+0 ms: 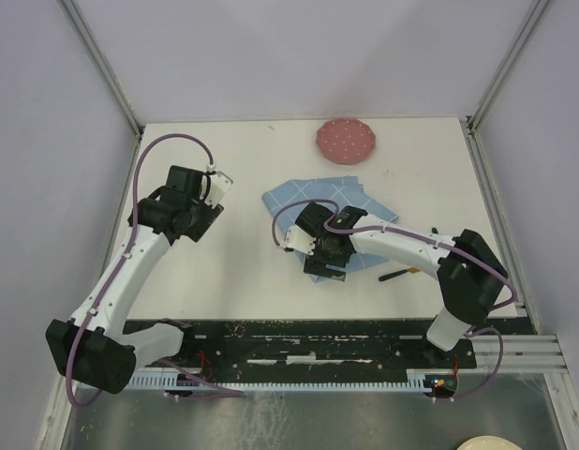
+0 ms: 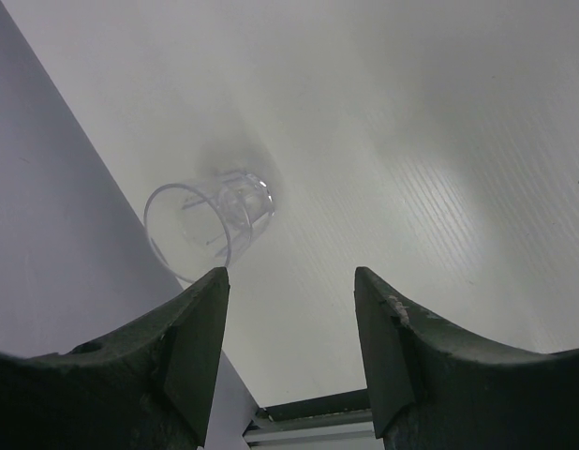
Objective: Set the dinner table for one person
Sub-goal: Fold the napkin at the center of the board.
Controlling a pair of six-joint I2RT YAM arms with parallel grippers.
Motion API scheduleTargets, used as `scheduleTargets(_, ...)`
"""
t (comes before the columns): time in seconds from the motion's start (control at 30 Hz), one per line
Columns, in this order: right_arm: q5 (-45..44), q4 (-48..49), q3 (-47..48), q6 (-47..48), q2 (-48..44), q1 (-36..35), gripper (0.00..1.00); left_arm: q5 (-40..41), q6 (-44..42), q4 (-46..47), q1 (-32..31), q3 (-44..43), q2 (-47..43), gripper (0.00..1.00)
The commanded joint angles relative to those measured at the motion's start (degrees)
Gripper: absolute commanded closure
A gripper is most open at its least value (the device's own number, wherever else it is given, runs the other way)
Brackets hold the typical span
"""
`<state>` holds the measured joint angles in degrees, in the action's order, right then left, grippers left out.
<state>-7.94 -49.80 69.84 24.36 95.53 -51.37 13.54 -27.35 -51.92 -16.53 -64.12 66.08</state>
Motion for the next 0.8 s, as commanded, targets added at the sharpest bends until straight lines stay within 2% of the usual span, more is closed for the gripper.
scheduleTargets(0.0,-1.3,2.9,-1.3,0.4,-1.3,-0.1,0.11,1.1,-2.0,2.0,-0.2,-1.5,0.1,0.37)
scheduleTargets(0.47,0.6,10.7,-1.2,-2.0,8.9,-0.1,0.16,3.2,-1.7,2.0,-0.2,-0.1,-0.1,0.38)
scheduleTargets(0.77,-2.1,14.1,-0.4,-2.6,13.0,1.0,0.2,4.4,-1.6,1.8,0.0,0.4,-0.1,0.38)
